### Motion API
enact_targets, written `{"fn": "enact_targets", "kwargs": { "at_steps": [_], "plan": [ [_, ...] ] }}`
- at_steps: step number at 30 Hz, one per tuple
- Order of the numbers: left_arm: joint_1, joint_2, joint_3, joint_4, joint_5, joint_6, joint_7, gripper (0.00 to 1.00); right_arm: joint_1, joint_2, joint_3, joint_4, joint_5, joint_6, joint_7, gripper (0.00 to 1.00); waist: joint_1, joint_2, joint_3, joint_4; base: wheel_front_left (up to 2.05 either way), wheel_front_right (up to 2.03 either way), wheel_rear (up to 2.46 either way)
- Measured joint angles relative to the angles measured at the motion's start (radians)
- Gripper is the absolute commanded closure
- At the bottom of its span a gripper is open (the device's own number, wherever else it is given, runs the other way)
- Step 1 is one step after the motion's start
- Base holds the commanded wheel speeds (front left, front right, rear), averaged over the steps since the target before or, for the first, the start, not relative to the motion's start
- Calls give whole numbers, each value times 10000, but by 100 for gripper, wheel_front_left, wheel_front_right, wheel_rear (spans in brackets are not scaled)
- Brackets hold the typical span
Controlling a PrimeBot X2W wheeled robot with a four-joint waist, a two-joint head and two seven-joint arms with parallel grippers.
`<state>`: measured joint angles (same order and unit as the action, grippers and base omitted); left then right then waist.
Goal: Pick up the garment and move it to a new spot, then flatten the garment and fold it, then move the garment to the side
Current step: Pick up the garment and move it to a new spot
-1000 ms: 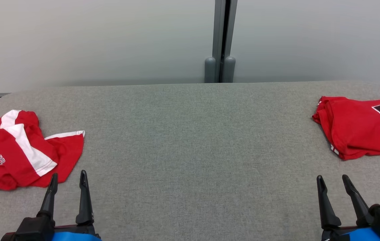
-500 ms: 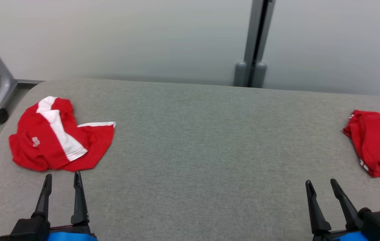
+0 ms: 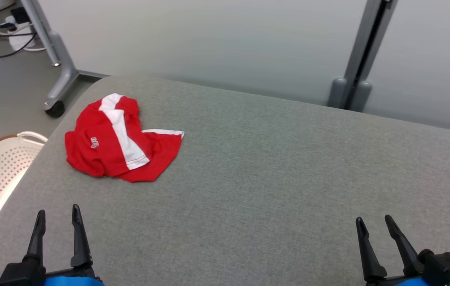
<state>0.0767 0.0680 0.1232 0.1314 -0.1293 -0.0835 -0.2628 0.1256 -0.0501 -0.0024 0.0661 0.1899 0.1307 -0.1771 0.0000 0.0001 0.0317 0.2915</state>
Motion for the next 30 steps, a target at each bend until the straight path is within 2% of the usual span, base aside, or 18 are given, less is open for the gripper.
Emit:
{"fn": "enact_targets", "kwargs": {
  "at_steps": [7, 12, 23, 30],
  "plan": [
    [54, -2, 107, -35, 4, 127, 0, 0, -35, 2, 59, 36, -27, 0, -2, 0, 0, 0, 122, 514, 0, 0, 0],
    [98, 4, 242, -59, -12, 136, 0, 0, -61, 2, 144, 59, -42, 0, 0, 0, 0, 0, 151, 579, 0, 0, 0],
    [-8, 29, 349, -2, -71, 127, 0, 0, -204, 2, 42, -44, -142, 0, 2, 0, 0, -1, 403, 142, 0, 0, 0],
    [-2024, 539, 709, 477, -441, 38, 0, 0, -553, -33, -67, -752, -497, 0, 257, 0, 0, -1, 1138, -327, 0, 0, 0]
  ]
}}
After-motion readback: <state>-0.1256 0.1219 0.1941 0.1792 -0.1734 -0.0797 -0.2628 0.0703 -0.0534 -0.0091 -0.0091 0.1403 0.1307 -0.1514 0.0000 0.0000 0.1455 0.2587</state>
